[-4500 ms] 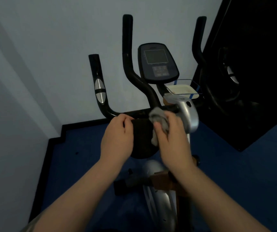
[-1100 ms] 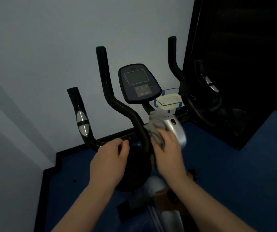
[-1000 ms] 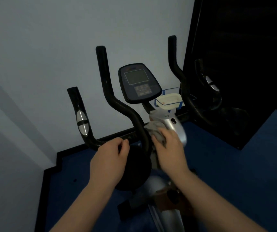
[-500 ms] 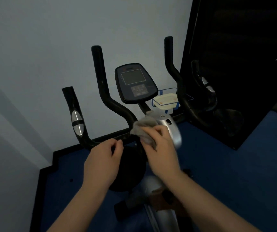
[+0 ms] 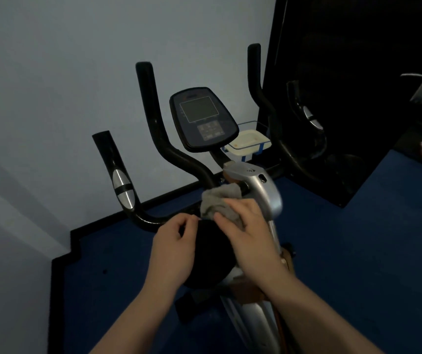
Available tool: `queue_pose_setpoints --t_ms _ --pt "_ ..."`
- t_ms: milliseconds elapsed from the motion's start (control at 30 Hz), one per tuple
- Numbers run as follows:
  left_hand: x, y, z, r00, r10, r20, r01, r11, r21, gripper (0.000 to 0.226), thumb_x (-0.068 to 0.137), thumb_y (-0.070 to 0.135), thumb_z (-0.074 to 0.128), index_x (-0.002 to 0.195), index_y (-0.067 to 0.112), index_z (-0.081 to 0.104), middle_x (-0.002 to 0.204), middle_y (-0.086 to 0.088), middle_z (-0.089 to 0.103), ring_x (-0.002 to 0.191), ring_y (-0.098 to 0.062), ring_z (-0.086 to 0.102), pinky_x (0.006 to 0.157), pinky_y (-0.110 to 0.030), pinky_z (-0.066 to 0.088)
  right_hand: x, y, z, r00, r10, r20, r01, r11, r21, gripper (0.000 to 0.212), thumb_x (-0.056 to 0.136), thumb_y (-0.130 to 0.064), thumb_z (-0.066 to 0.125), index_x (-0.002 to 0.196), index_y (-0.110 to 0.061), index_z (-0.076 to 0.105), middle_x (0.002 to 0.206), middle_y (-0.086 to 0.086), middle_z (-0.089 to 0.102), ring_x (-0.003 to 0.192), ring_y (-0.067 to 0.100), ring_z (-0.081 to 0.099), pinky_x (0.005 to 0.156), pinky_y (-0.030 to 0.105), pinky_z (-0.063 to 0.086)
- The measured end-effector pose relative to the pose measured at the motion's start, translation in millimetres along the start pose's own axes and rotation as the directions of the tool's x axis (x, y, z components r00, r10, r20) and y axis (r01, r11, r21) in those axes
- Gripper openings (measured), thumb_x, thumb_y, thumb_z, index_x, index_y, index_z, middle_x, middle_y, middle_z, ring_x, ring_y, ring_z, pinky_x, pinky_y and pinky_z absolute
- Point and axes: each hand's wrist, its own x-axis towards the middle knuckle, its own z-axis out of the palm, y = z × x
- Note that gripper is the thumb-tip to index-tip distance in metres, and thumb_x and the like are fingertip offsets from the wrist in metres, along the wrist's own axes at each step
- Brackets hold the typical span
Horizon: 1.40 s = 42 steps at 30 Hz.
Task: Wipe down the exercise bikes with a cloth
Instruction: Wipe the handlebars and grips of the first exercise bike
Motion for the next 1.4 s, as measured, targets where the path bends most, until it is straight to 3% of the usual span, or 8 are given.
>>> queue_pose_setpoints --t_ms 233,400,567,833,1033,1133,1300,1400 --pt "2 -6 -1 0.999 0.022 0.050 -0.020 0.999 -0.036 0.028 0.101 0.030 0.045 0.085 0.033 0.068 0.080 0.020 0.067 0.074 0.004 0.062 0.060 -0.013 0.044 -40 10 10 0.961 0.019 -0.276 -0.015 1.000 0.018 0.022 0.083 -0.058 0.047 0.093 -0.050 0.065 0.103 -0.010 0.056 0.096 -0.007 0.057 0.075 0.002 0.040" --pt "4 -9 0 0.999 0.040 0.020 -0.038 0.993 -0.114 0.030 0.101 0.022 0.045 0.082 0.027 0.068 0.075 0.012 0.068 0.069 0.004 0.060 0.055 -0.009 0.040 -17 -3 28 0.977 -0.055 -0.204 0.048 0.998 -0.040 0.030 0.092 -0.054 0.042 0.090 -0.040 0.068 0.110 -0.013 0.049 0.101 -0.002 0.055 0.084 0.012 0.045" --pt "-4 -16 -1 0.999 0.047 -0.009 -0.048 0.979 -0.196 0.033 0.101 0.027 0.041 0.091 0.033 0.072 0.090 0.014 0.071 0.088 -0.004 0.065 0.078 -0.030 0.051 -46 21 22 0.945 -0.163 -0.283 0.138 0.985 -0.104 0.024 0.093 -0.015 0.062 0.109 -0.031 0.063 0.114 -0.003 0.052 0.105 -0.004 0.053 0.084 0.005 0.042" --pt "-9 -26 -6 0.992 0.110 0.065 -0.104 0.990 -0.097 0.027 0.102 0.027 0.037 0.103 0.042 0.059 0.094 0.013 0.066 0.080 0.004 0.061 0.059 -0.011 0.045 -14 9 20 0.979 -0.159 -0.128 0.080 0.875 -0.477 0.027 0.099 -0.037 0.045 0.125 -0.041 0.047 0.108 -0.014 0.049 0.094 -0.014 0.047 0.070 0.005 0.039" --pt "-14 -39 -15 0.968 0.150 0.203 -0.129 0.985 -0.115 0.033 0.093 0.043 0.033 0.118 0.050 0.054 0.115 0.013 0.061 0.104 0.000 0.058 0.086 -0.031 0.049 -62 31 15 0.961 -0.091 -0.260 -0.027 0.909 -0.417 0.038 0.093 -0.053 0.035 0.128 -0.042 0.044 0.105 -0.020 0.061 0.092 -0.004 0.060 0.072 0.019 0.049" --pt "-14 -45 -22 0.944 0.196 0.267 -0.132 0.962 -0.240 0.037 0.095 0.042 0.035 0.128 0.045 0.054 0.124 0.010 0.061 0.116 -0.006 0.056 0.096 -0.028 0.047 -53 17 9 0.939 -0.216 -0.267 0.069 0.881 -0.468 0.020 0.097 -0.039 0.048 0.117 -0.042 0.049 0.100 -0.024 0.056 0.093 -0.006 0.056 0.069 0.013 0.044" --pt "-20 -39 -19 0.940 0.262 0.216 -0.157 0.899 -0.409 0.033 0.104 0.016 0.033 0.123 0.027 0.058 0.114 0.020 0.067 0.110 0.004 0.059 0.085 -0.005 0.042 -42 -3 41 0.915 -0.377 -0.142 0.194 0.722 -0.664 0.029 0.093 -0.035 0.055 0.120 -0.028 0.058 0.115 -0.007 0.044 0.092 0.005 0.052 0.072 0.022 0.050" --pt "-21 -41 -20 0.955 0.226 0.194 -0.129 0.901 -0.415 0.042 0.101 0.033 0.025 0.124 0.026 0.059 0.114 0.017 0.069 0.112 0.001 0.059 0.086 -0.006 0.043 -68 14 58 0.928 -0.349 -0.127 0.187 0.735 -0.651 0.030 0.096 -0.032 0.052 0.123 -0.021 0.061 0.113 -0.004 0.047 0.089 0.007 0.054 0.070 0.029 0.054"
